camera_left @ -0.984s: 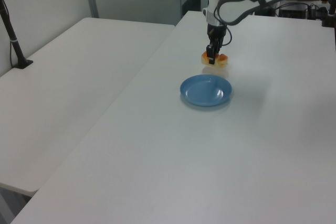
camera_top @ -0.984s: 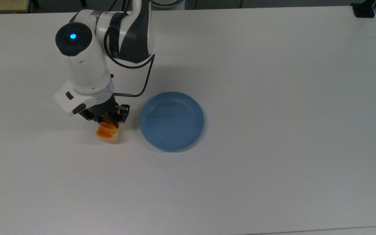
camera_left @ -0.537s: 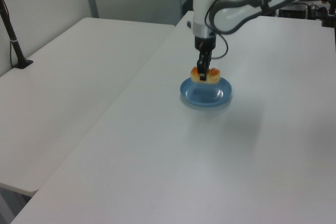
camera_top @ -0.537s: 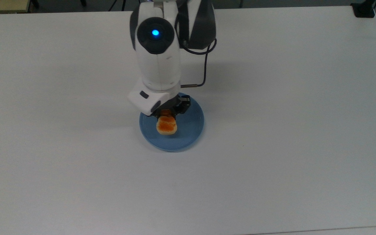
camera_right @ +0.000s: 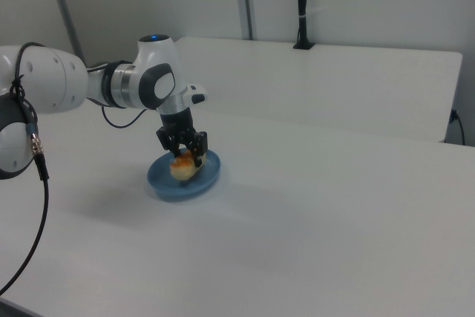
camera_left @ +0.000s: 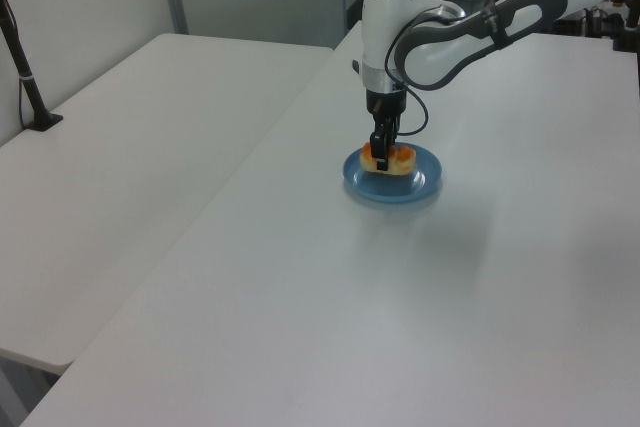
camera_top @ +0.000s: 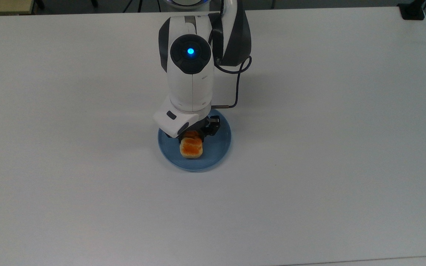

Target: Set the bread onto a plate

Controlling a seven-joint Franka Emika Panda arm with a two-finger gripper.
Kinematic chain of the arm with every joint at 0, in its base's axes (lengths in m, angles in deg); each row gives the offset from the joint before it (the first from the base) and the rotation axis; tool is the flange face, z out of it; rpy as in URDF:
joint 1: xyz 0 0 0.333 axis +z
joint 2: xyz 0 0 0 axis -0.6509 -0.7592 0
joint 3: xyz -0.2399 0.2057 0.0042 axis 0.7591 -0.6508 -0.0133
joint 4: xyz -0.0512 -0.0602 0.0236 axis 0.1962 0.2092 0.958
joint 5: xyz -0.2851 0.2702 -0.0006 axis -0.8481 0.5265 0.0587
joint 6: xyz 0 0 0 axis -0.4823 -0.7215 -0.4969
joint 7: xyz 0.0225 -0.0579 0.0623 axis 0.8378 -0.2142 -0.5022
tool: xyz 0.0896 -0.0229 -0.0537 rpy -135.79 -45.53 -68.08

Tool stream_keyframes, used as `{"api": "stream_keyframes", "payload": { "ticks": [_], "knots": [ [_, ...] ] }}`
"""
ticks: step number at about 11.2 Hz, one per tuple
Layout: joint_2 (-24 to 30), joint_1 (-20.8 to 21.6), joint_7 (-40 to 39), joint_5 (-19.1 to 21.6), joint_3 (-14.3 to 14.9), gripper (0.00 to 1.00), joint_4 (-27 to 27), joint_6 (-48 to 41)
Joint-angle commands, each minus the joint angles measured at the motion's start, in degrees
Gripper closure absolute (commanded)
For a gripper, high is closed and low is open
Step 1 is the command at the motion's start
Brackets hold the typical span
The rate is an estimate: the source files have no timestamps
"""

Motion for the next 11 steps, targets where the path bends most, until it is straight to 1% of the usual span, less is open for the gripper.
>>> {"api": "stream_keyframes", "payload": {
  "ticks": [1,3,6,7,8,9,10,11],
  "knots": [
    [2.63,0.62,1.17,-0.76,0.35,0.0,0.95,0.0],
    [7.36,0.89,1.18,-0.67,0.35,0.0,0.68,-6.3],
    [18.42,0.98,1.18,-1.11,0.78,0.0,0.33,-17.2],
    [22.46,0.63,1.35,-1.02,0.96,0.0,0.59,-22.89],
    [25.38,0.28,1.27,-1.02,1.22,0.0,0.59,-28.43],
    [27.58,0.27,1.26,-1.02,2.18,0.0,0.51,-30.83],
    [29.17,0.27,1.18,-0.85,3.06,0.0,0.51,-31.38],
    [29.97,0.27,1.18,-0.84,3.24,0.0,0.59,-32.17]
  ]
}}
